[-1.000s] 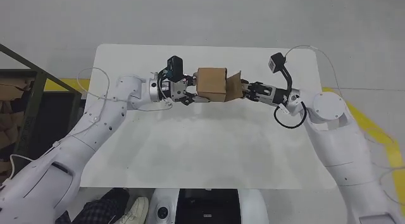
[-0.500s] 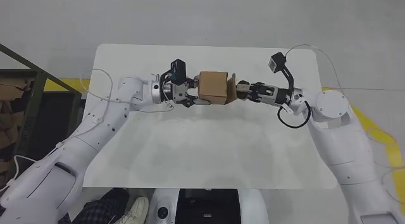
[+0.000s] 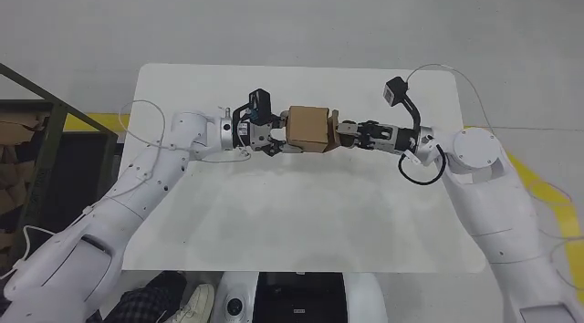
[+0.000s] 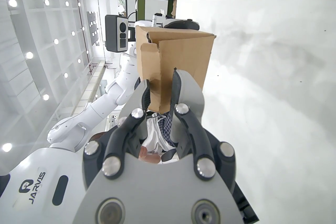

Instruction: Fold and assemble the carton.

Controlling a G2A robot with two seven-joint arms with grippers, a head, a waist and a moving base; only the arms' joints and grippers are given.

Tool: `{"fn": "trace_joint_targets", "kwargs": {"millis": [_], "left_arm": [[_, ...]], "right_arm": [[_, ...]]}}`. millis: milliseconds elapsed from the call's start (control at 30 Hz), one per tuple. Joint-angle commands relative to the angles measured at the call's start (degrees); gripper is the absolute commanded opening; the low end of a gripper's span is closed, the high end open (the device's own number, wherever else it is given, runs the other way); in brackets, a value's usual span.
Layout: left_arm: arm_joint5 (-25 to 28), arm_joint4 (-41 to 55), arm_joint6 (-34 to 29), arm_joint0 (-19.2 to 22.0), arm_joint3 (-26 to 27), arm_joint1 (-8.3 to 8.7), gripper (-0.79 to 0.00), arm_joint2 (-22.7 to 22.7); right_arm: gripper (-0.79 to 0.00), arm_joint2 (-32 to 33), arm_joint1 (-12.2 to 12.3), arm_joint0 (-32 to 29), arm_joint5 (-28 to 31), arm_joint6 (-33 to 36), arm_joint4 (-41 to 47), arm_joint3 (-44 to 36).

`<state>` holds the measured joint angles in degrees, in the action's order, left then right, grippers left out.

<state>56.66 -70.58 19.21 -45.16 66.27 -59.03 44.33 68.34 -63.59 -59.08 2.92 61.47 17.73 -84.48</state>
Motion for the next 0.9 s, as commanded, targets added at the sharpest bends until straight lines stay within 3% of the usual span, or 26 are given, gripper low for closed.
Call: {"fn": "trace_joint_targets", "kwargs": {"millis": [0,300,867], "left_arm": [[0.0,-0.3,0.2,0.0,-0.2,-0.15,-0.437,0.1],[0.2,-1.5,0.6,-0.1,-0.6,-0.62,-0.437,0.5],[1.1,-2.4,0.8,-0.7,-0.6,-1.1,-0.437,1.9]], "right_arm": [[-0.625,-0.2,0.0,0.1,-0.1,0.1,-0.2,-0.1],[-0.594,-1.1,0.1,0.6,-0.5,-0.1,-1.5,-0.1],[-0.65,-1.3,0.3,0.6,-0.7,-1.5,-1.7,-0.2]]}}
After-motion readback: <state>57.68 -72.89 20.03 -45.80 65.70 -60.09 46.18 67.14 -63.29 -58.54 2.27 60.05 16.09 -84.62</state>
